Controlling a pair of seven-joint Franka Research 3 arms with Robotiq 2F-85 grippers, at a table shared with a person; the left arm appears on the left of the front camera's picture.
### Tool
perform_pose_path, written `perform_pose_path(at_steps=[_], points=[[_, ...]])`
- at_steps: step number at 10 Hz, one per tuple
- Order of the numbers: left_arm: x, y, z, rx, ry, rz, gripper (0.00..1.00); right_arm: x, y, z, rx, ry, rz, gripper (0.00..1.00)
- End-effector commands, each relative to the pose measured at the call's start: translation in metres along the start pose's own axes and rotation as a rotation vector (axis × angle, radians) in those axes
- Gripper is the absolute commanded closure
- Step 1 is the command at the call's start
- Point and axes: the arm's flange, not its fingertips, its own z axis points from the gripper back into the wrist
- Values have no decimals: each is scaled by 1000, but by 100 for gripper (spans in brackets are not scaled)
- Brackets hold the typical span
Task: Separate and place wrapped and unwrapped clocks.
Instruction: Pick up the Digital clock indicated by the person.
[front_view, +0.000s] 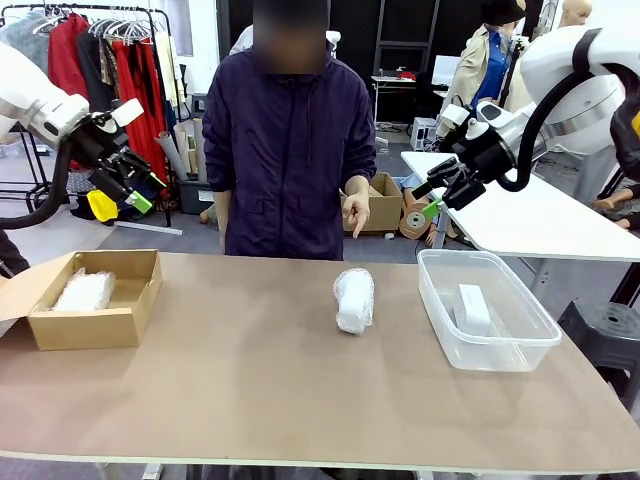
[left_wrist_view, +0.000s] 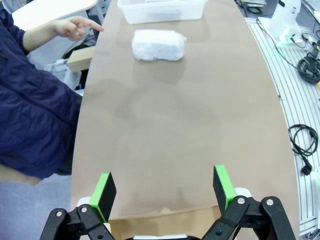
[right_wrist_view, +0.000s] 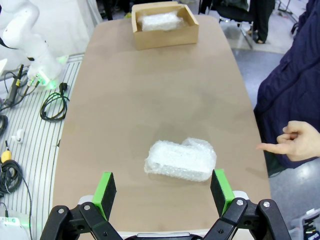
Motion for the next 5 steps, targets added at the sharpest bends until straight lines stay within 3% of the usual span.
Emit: perform_pose_path(at_steps=[1,5], points=[[0,0,-1,-3,6,-2,0,2,2,1,-1,5,3,0],[0,0,0,0,0,0,0,2,2,1,-1,5,3,0]])
